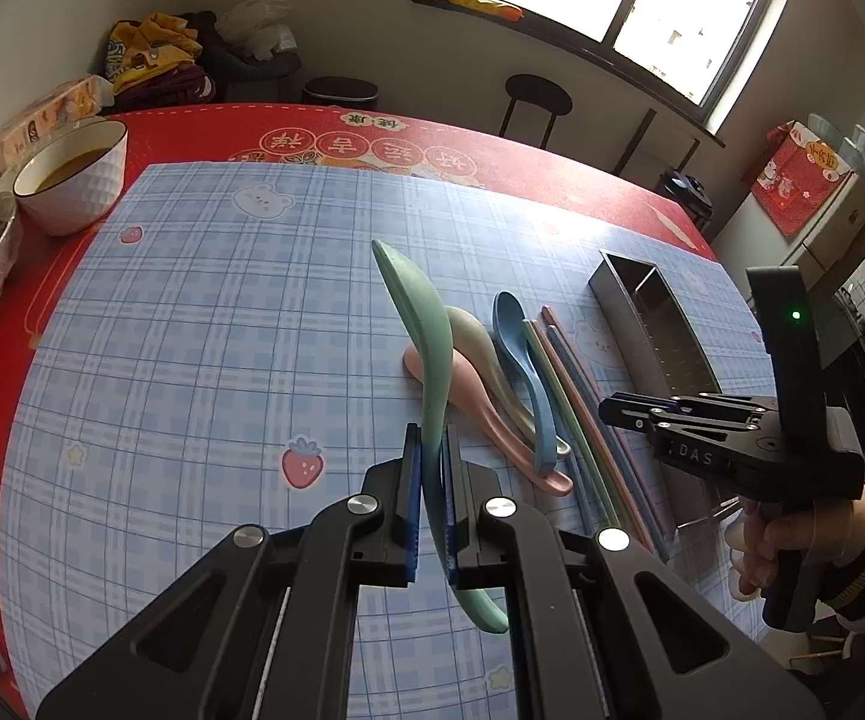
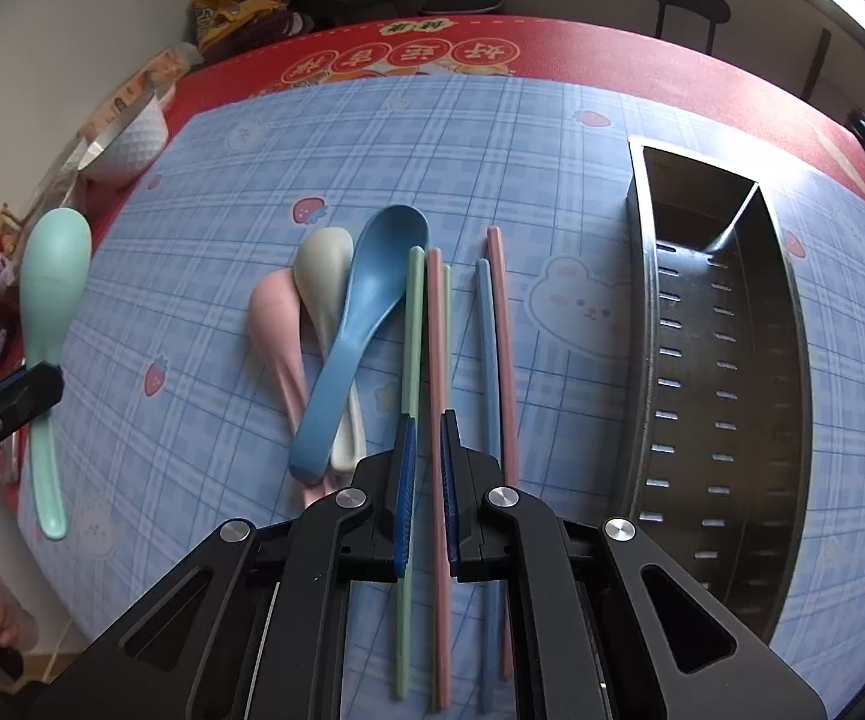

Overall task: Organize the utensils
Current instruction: 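Close the right tool on a pink chopstick while the left tool holds the spoon raised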

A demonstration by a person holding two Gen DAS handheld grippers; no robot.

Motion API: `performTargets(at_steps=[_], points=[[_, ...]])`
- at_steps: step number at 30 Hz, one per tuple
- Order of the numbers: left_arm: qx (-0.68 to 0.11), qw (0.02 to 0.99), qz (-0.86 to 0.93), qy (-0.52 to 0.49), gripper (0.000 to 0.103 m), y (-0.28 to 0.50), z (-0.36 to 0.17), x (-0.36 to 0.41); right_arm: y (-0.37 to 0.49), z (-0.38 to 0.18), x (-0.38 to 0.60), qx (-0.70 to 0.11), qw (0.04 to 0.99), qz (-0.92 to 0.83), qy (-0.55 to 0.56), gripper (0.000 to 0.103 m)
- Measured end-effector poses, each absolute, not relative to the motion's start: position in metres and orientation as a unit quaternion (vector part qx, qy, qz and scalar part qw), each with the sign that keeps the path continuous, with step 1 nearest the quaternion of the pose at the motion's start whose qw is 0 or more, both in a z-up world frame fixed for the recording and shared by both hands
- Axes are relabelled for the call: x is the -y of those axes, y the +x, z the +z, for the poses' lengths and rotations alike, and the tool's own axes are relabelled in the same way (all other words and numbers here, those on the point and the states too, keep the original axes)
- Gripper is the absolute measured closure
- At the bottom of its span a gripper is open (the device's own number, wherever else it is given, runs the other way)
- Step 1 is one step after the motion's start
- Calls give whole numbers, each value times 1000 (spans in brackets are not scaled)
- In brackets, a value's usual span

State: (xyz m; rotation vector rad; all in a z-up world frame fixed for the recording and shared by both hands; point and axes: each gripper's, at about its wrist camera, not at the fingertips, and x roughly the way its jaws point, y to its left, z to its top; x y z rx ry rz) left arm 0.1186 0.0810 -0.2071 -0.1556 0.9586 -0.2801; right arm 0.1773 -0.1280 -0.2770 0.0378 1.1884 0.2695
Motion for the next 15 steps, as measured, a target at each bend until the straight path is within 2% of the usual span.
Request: performTargets(at_steps=[9,15], points=[[-470,864,-158,-91,97,121,-220,-92,191,-301,122,-594,797,104,27,95],[-473,860,-167,-95,97,122,-222,-94,185,-301,124,-591,801,87,43,96]])
